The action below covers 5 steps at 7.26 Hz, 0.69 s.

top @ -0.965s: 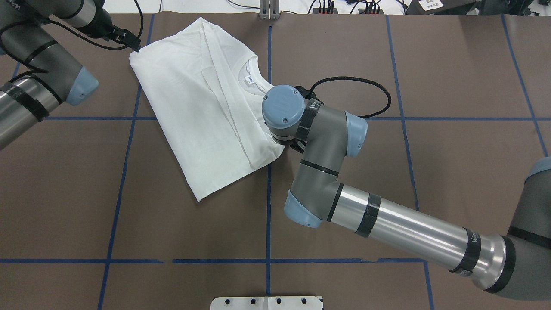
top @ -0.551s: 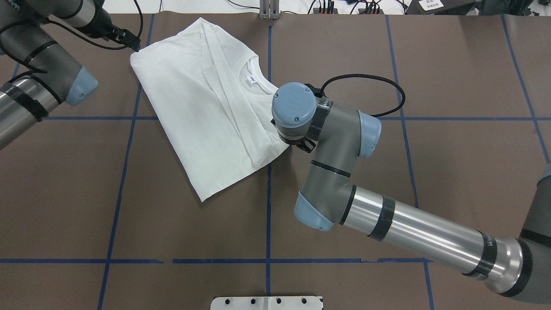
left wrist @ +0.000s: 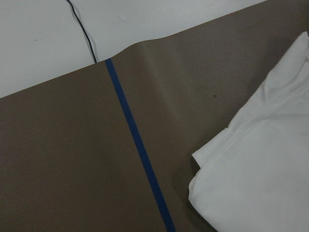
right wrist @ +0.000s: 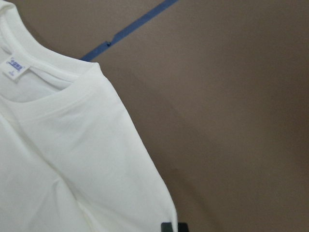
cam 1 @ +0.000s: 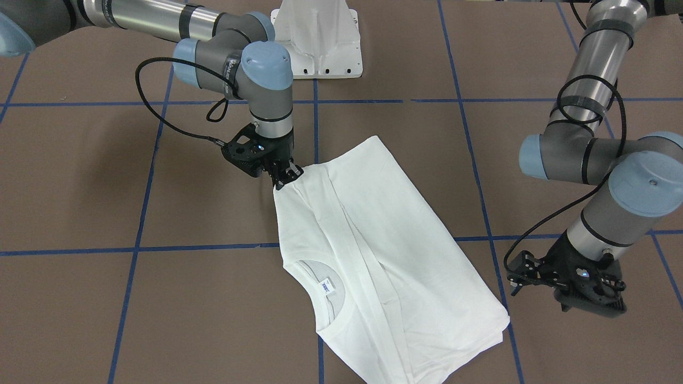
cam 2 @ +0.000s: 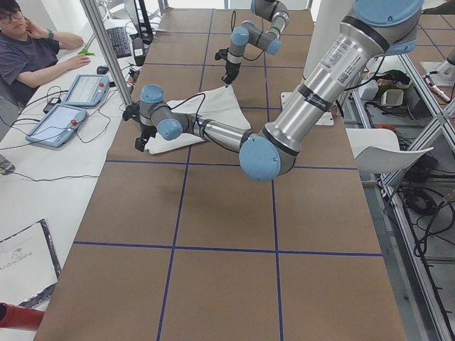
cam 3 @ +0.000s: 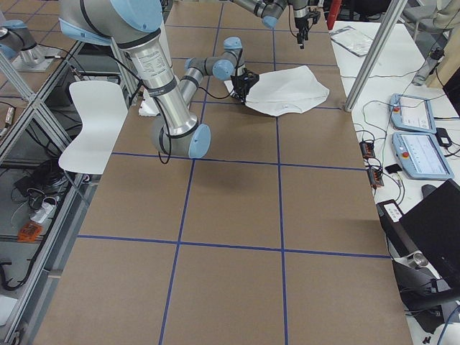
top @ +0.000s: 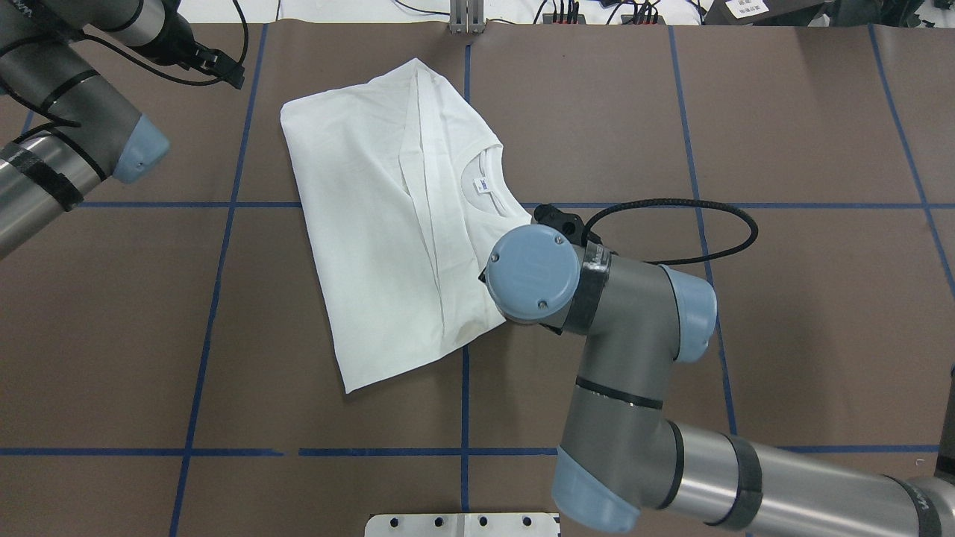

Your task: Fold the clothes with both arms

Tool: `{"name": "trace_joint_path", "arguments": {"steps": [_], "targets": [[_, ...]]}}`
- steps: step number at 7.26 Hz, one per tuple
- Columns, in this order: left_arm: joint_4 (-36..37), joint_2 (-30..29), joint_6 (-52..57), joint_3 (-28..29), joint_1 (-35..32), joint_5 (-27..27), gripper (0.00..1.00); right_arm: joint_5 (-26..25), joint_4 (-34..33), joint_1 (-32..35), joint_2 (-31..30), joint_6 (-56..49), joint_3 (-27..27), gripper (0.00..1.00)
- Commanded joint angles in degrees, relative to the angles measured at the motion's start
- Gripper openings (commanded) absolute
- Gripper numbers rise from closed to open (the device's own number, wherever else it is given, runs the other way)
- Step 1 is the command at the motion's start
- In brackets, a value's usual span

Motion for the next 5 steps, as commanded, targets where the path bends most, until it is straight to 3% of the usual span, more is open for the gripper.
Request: {"name": "trace_joint_path", "arguments": {"steps": [1, 2, 4, 5], "targets": [[0.3, 0.7, 0.0, -1.2, 0.1, 0.0, 1.0, -2.4, -7.7, -4.5, -0.8, 0.2, 6.0, 0.0], [0.4, 0.7, 0.0, -1.3, 0.1, 0.0, 1.0, -2.7, -7.7, -5.1, -1.4, 0.2, 6.0, 0.0], [0.7, 0.8, -0.1, -2.0, 0.1, 0.0, 1.0, -1.9, -7.7, -5.5, -1.7, -0.6, 6.5, 0.99], [0.6, 1.0, 0.0, -2.3, 0.2, -0.1, 1.0, -1.6, -8.1, -4.6, -1.8, -4.2, 8.1, 1.0]]}}
